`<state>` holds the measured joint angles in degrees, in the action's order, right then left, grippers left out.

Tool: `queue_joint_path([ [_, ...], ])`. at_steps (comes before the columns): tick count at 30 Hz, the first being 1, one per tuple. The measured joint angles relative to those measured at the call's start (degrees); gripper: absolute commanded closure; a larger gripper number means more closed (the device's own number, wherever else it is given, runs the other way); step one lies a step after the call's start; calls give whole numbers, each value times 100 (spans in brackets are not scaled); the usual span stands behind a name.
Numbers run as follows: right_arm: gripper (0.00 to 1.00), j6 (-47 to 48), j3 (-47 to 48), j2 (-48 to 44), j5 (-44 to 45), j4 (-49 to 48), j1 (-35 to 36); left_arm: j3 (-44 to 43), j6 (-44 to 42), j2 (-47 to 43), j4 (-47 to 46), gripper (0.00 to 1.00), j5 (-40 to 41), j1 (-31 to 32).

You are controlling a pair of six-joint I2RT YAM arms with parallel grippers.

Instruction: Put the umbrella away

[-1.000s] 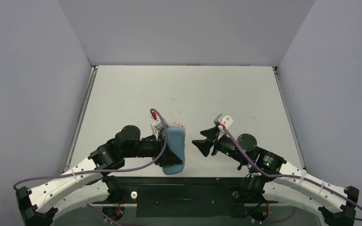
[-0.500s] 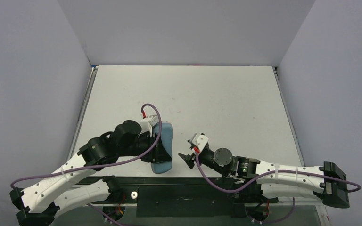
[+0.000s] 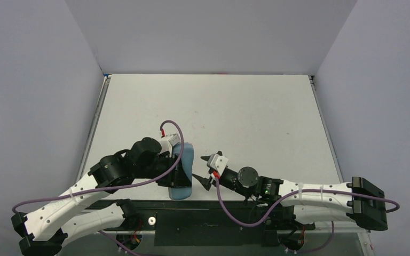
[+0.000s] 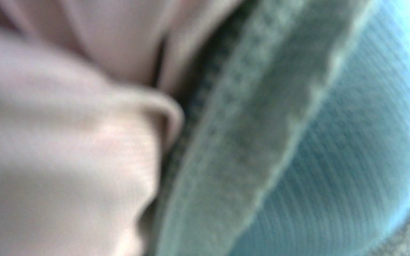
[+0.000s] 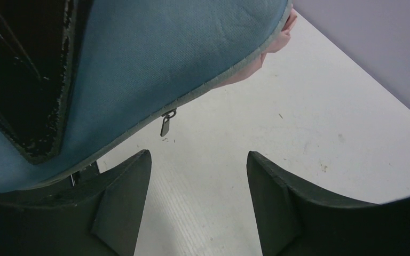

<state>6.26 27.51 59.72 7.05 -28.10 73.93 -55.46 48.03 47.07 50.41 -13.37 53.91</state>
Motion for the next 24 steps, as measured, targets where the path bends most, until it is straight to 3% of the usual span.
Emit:
queue_joint_path([
  [9,41,118,15,98,-273,-321,0,0,37,-13,-4,98,-81,0],
  [24,59,282,42,372,-299,-874,0,0,142,-79,-66,98,-234,0],
])
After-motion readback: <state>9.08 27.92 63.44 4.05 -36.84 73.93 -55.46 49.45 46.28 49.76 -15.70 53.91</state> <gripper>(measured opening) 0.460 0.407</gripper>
